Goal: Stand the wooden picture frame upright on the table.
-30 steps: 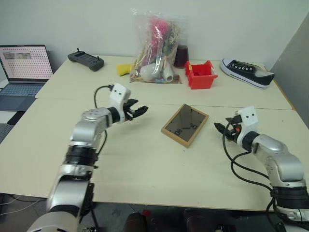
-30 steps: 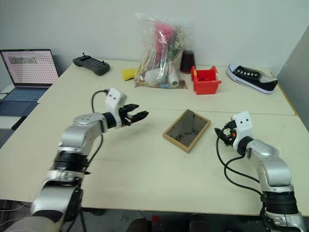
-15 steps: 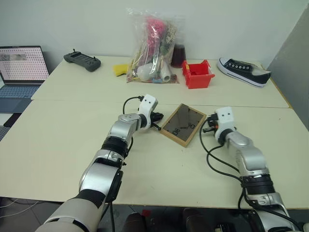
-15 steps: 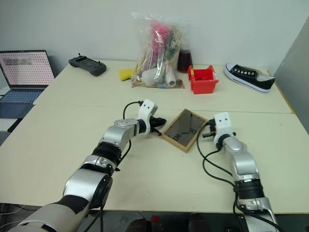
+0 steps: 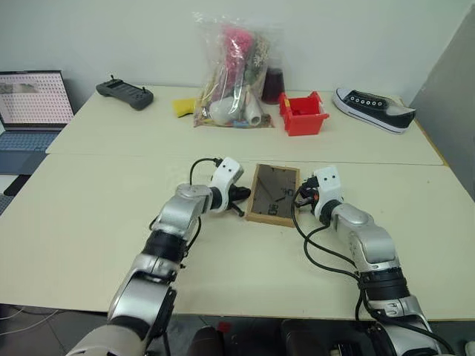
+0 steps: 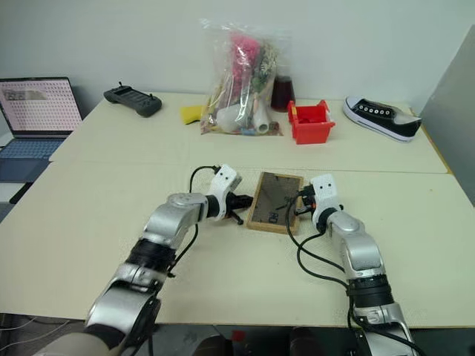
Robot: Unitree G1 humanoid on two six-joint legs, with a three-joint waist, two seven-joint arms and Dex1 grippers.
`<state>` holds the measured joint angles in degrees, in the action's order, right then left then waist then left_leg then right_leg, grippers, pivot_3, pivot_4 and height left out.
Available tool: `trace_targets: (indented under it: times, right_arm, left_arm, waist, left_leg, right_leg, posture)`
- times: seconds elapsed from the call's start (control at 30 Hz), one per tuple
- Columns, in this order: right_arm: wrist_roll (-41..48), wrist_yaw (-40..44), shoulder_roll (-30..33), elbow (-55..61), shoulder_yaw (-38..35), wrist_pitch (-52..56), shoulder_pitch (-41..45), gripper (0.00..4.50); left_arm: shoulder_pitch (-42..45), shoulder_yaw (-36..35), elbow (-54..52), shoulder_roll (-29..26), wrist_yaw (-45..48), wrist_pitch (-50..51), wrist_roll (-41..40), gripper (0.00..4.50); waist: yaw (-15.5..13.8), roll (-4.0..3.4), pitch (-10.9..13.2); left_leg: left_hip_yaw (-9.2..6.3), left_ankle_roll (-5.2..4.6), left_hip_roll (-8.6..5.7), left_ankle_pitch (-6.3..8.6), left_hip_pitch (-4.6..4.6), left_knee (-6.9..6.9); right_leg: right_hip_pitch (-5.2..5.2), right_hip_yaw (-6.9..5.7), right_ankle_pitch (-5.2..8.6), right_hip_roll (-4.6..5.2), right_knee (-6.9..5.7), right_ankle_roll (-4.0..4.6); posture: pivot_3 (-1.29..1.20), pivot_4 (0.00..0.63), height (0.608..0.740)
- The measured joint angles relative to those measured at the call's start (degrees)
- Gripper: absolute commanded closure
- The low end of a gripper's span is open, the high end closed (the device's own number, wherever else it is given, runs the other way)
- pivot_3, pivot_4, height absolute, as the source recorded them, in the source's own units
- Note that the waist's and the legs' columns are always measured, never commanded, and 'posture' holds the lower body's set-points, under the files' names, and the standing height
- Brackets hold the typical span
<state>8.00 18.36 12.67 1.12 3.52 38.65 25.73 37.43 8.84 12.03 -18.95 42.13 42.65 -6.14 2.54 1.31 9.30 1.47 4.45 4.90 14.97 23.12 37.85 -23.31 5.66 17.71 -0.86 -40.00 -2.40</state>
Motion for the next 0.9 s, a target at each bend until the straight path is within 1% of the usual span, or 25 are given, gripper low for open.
trace_targets:
  times: [0.07,0.13,0.3,0.4,0.5,0.57,0.63,0.67,0.7,0.73,0.8,0.83,0.9]
  right_arm:
    - [0.6,1.5,0.1,2.8,0.9,2.4,-0.8,4.50]
    - [1.3,3.0,0.7,5.7,2.2,4.5,-1.9,4.50]
    - [1.7,5.3,2.8,9.6,4.5,8.0,-2.9,4.50]
    - [1.2,6.6,5.6,10.6,7.0,8.5,-4.3,4.50]
    - [1.0,7.9,8.5,10.8,7.2,7.8,-4.8,4.50]
    - [1.0,9.4,11.2,10.3,6.7,5.9,-5.1,4.50]
    - [1.0,11.7,13.7,9.2,6.2,2.7,-5.1,4.50]
    - [1.1,13.1,14.4,8.2,5.7,0.4,-5.0,4.50]
    - [1.1,14.3,15.0,7.2,5.4,-1.4,-4.9,4.50]
    - [1.1,15.5,15.5,5.9,5.3,-3.2,-4.7,4.50]
    - [1.0,18.1,16.3,2.2,5.4,-7.4,-3.8,4.50]
    - [1.0,18.9,16.2,0.5,5.5,-8.8,-3.2,4.50]
    - [0.6,20.2,16.1,-2.1,5.8,-11.3,-2.1,4.50]
  left_arm:
    - [-3.9,0.4,-8.2,-2.8,0.8,4.9,-0.9,4.45]
    - [-6.7,0.6,-14.1,-5.0,1.2,8.7,-1.8,4.45]
    - [-10.3,0.2,-22.4,-8.9,0.9,15.2,-3.9,4.45]
    - [-13.3,-0.5,-26.7,-11.4,1.1,17.5,-6.0,4.45]
    - [-15.7,-2.2,-29.3,-14.5,1.4,19.3,-8.2,4.45]
    - [-17.8,-3.3,-31.0,-17.6,2.5,19.3,-9.6,4.45]
    - [-19.9,-5.8,-31.9,-19.1,3.5,19.8,-11.7,4.08]
    - [-20.4,-8.1,-31.9,-18.9,4.0,21.9,-14.0,4.03]
    - [-20.6,-11.0,-31.9,-18.1,4.9,24.5,-16.8,3.72]
    - [-20.4,-14.0,-31.9,-16.8,5.2,28.1,-19.7,3.54]
    - [-18.2,-20.8,-30.9,-13.4,5.9,39.2,-26.5,3.13]
    - [-17.0,-23.0,-29.0,-13.3,6.0,43.1,-30.3,2.93]
    - [-16.3,-25.8,-25.1,-13.7,5.2,47.4,-37.1,2.48]
  waist:
    - [0.1,0.00,0.0]
    - [0.2,0.00,0.0]
    - [0.2,0.00,0.0]
    - [0.2,0.00,0.0]
    - [0.2,0.01,0.0]
    - [0.2,0.01,0.0]
    - [0.3,0.02,0.0]
    - [0.3,0.04,0.0]
    - [0.3,0.05,0.0]
    - [0.3,0.05,0.0]
    - [0.3,0.09,0.0]
    - [0.3,0.09,0.0]
    - [0.5,0.09,0.0]
  left_leg:
    - [-0.01,-0.10,-0.01,0.06,-0.04,0.01]
    - [-0.02,-0.14,-0.02,0.08,-0.04,0.02]
    - [-0.02,-0.16,-0.03,0.09,-0.04,0.00]
    - [-0.03,-0.16,-0.03,0.09,-0.04,-0.01]
    - [-0.02,-0.17,-0.04,0.09,-0.07,0.01]
    - [-0.02,-0.17,-0.04,0.10,-0.09,0.00]
    - [-0.01,-0.18,-0.04,0.10,-0.08,0.00]
    - [-0.03,-0.18,-0.03,0.11,-0.07,0.00]
    - [-0.01,-0.19,-0.04,0.11,-0.07,0.01]
    - [-0.01,-0.20,-0.04,0.12,-0.07,0.02]
    - [-0.04,-0.22,-0.06,0.13,-0.06,0.05]
    - [-0.06,-0.23,-0.06,0.13,-0.07,0.05]
    - [-0.06,-0.24,-0.06,0.14,-0.08,0.03]
  right_leg:
    - [0.03,0.00,0.00,0.00,-0.03,0.00]
    - [0.04,0.00,0.01,0.00,-0.02,-0.01]
    - [0.05,0.01,0.01,0.01,0.04,-0.01]
    - [0.05,0.00,0.02,0.01,0.05,-0.01]
    - [0.07,0.01,0.02,0.02,0.04,-0.01]
    - [0.08,0.02,0.02,0.02,0.05,-0.02]
    - [0.08,0.01,0.03,0.02,0.05,-0.02]
    - [0.08,-0.02,0.03,0.01,0.05,-0.02]
    - [0.08,-0.01,0.03,0.01,0.05,-0.02]
    - [0.08,-0.01,0.03,0.01,0.06,-0.02]
    - [0.10,-0.04,0.03,0.01,0.05,-0.02]
    - [0.10,-0.04,0.03,0.02,0.05,-0.02]
    - [0.10,-0.03,0.03,0.02,0.04,-0.02]
  posture:
    - [0.00,0.150,0.740]
    - [0.00,0.150,0.740]
    - [0.00,0.150,0.740]
    - [0.00,0.150,0.740]
    - [0.00,0.150,0.740]
    - [0.00,0.150,0.740]
    - [0.00,0.150,0.740]
    - [0.00,0.150,0.740]
    - [0.00,0.150,0.740]
    - [0.00,0.150,0.740]
    - [0.00,0.150,0.740]
    - [0.00,0.150,0.740]
    - [0.00,0.150,0.740]
